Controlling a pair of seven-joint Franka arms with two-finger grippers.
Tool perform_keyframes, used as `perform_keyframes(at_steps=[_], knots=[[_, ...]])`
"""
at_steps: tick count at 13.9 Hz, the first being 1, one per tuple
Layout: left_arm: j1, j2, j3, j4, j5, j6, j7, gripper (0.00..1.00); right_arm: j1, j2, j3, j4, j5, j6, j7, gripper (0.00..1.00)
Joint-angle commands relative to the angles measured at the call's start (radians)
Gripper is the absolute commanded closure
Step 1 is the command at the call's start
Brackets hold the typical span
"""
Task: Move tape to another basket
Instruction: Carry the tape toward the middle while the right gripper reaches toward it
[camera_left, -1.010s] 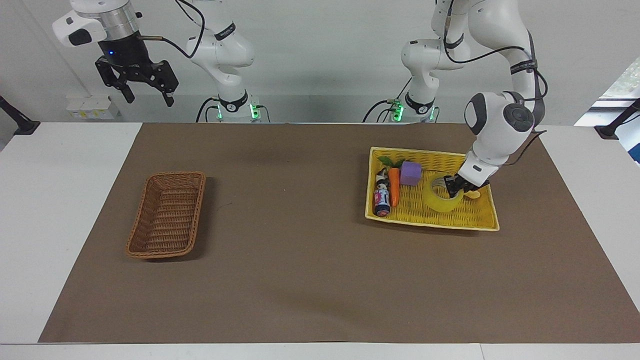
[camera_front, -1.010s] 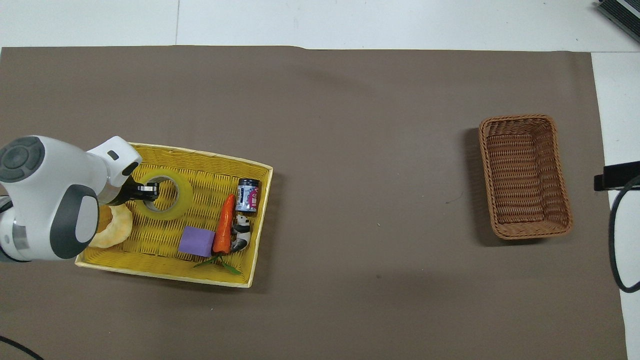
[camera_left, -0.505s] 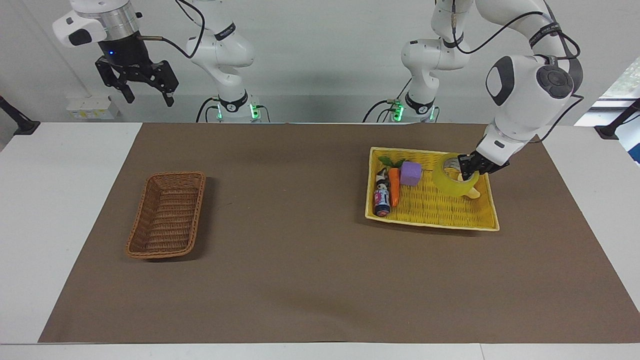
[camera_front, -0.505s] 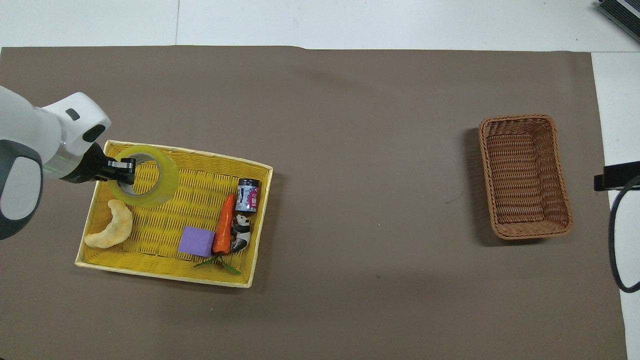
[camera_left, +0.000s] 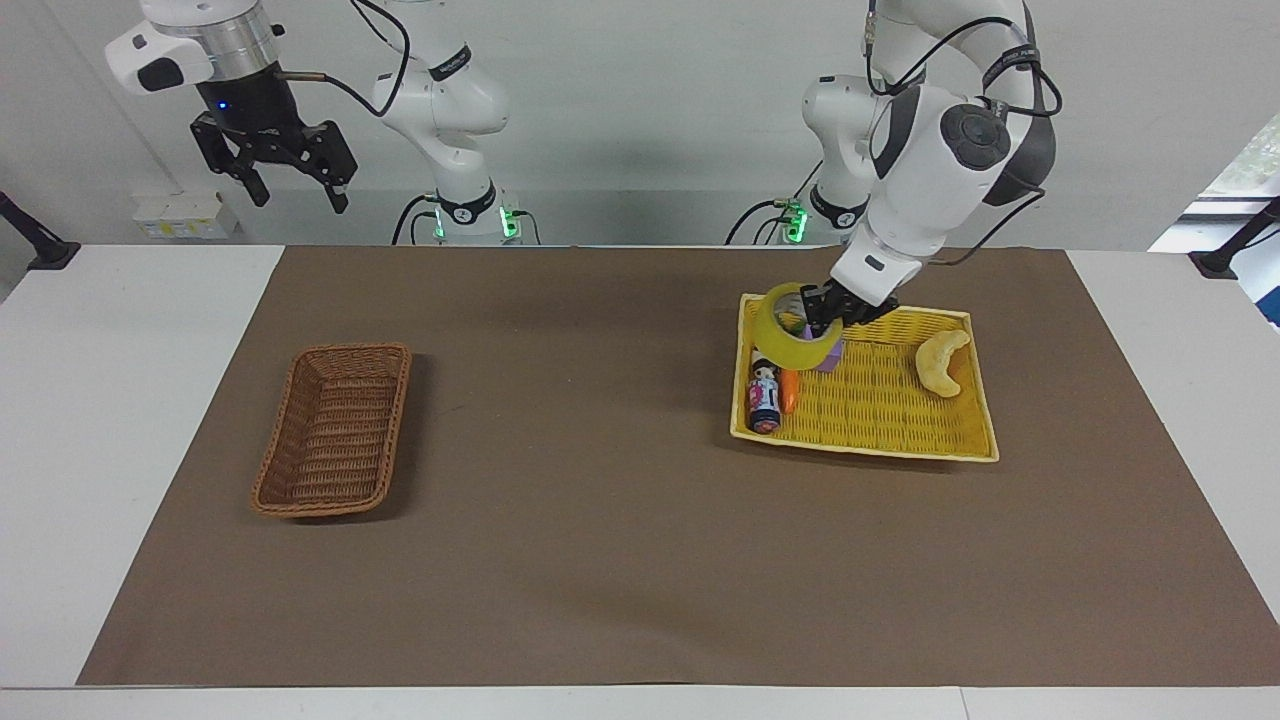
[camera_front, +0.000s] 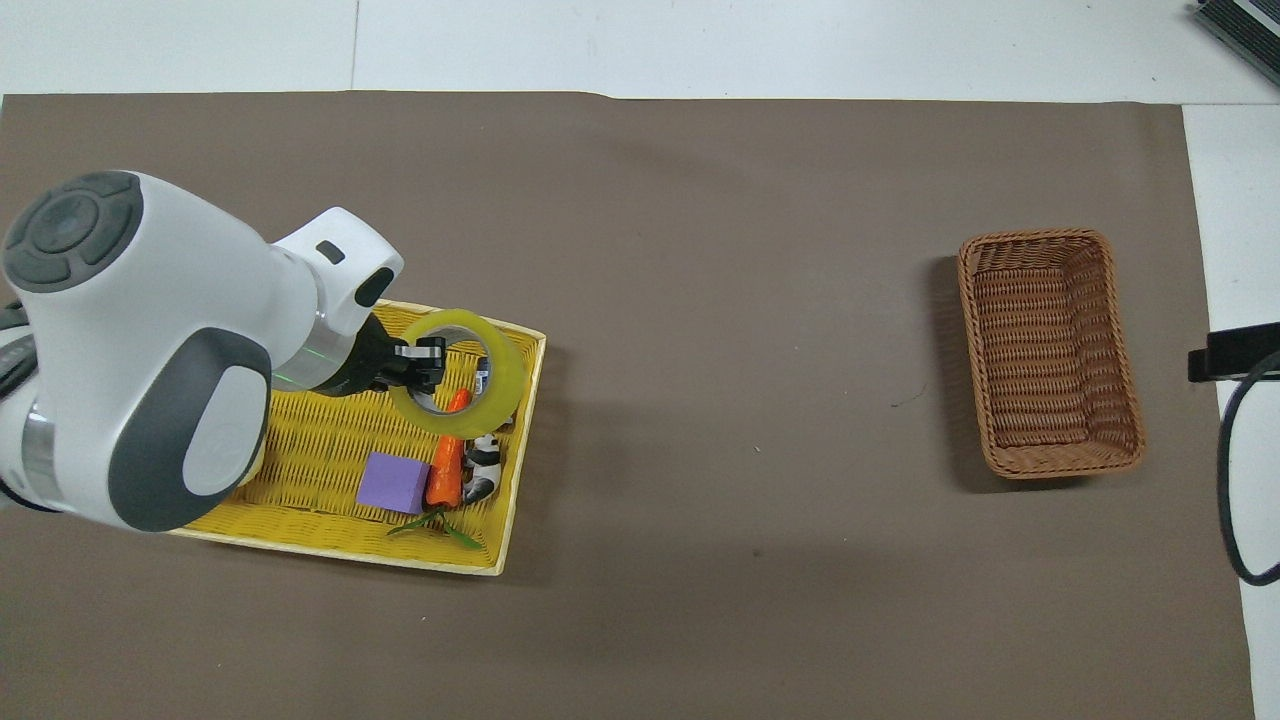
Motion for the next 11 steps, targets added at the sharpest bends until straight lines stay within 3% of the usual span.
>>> perform_keyframes(at_steps=[1,5,9,11], knots=[[-0.085,-0.01,0.018,0.003,-0.072,0.121,-0.035,1.0,-0.007,-0.016,0.002,-0.019,0.005,0.01,-0.024,0.0],[-0.171,-0.01,0.015,-0.005,-0.201,0.241,-0.081,1.0,0.008,-0.019,0.014,-0.029,0.084,0.016,-0.033,0.0],[-0.21,0.002,0.007,-0.006,-0.374,0.387,-0.061,1.0,0.179,-0.007,0.021,-0.078,0.169,0.147,-0.021,0.0],[-0.216,0.001,0.006,-0.008,-0.4,0.39,-0.058,1.0,0.218,0.008,0.021,-0.082,0.286,0.164,-0.021,0.0]])
